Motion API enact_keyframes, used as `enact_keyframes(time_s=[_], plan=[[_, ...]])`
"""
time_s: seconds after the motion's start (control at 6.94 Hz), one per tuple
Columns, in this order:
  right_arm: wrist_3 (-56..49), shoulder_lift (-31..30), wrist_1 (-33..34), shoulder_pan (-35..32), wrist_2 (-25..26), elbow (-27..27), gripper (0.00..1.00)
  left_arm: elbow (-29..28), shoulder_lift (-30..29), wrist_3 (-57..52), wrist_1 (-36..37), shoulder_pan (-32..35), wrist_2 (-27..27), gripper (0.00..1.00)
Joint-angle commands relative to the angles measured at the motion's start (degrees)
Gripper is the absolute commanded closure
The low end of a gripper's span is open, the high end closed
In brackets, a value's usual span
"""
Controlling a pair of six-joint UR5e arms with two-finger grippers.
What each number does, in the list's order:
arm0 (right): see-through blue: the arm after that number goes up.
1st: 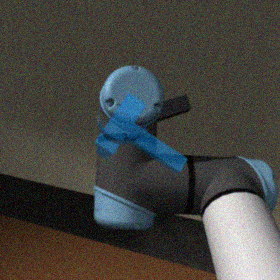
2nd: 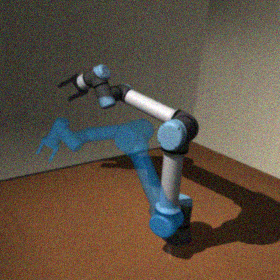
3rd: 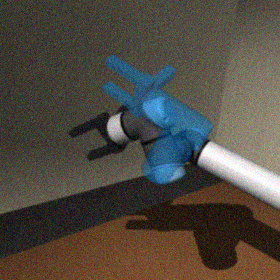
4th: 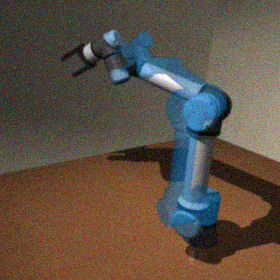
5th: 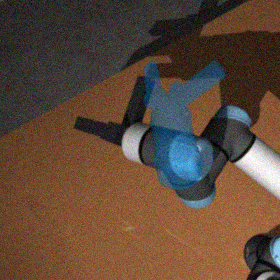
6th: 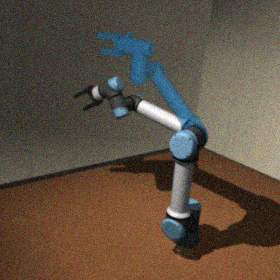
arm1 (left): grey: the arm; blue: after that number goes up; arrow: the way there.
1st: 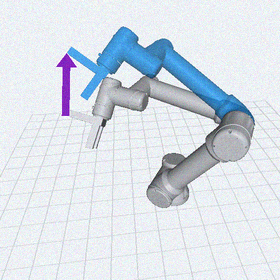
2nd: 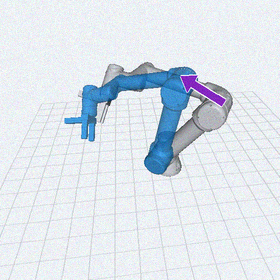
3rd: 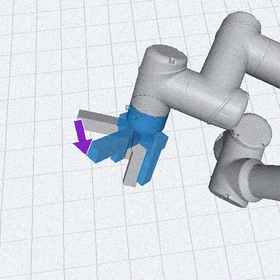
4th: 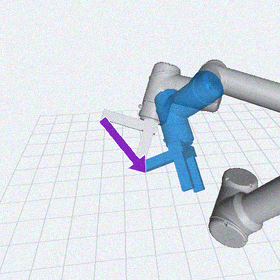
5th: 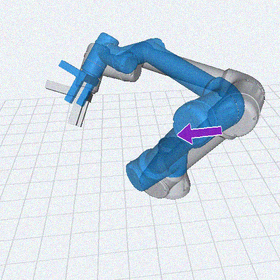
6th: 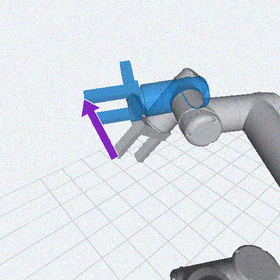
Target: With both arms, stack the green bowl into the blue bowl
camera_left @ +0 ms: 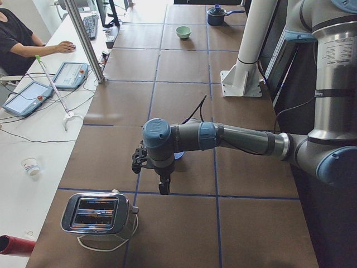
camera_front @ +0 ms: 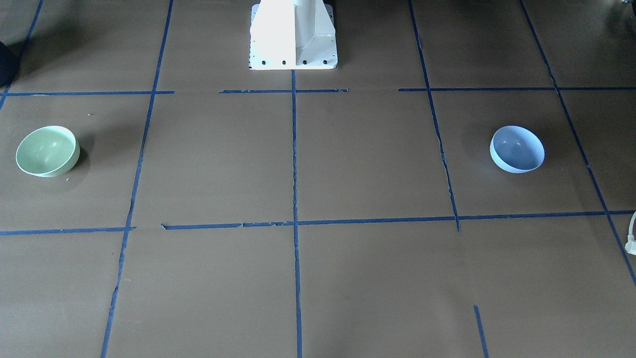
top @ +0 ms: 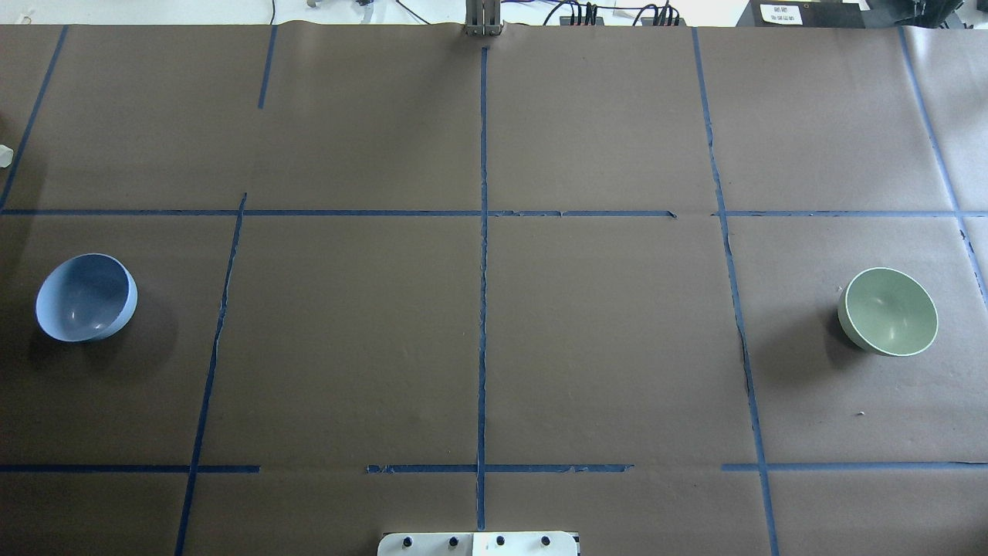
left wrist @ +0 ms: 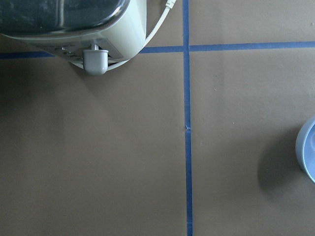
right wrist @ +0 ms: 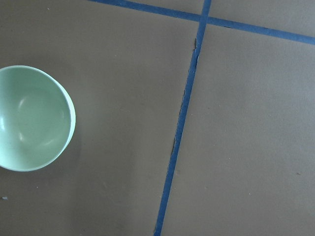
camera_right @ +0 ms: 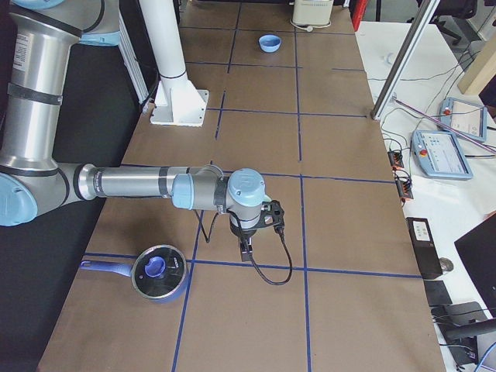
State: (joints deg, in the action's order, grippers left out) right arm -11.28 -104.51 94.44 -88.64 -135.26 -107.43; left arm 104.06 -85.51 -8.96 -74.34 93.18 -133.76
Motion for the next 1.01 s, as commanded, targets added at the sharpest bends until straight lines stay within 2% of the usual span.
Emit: enact_keyframes(time_s=[0.0, 0.86], plan=[[0.11, 0.0, 0.04, -0.04, 0.0, -0.15, 0.0, 0.88, 0.69, -0.88, -0.71, -0.53, 0.86, 0.0], [-0.06, -0.35, -0.05, -0.04, -0.35, -0.58, 0.0, 2.38, 3.16, -0.97, -1.33, -0.54, 0.26, 0.0]])
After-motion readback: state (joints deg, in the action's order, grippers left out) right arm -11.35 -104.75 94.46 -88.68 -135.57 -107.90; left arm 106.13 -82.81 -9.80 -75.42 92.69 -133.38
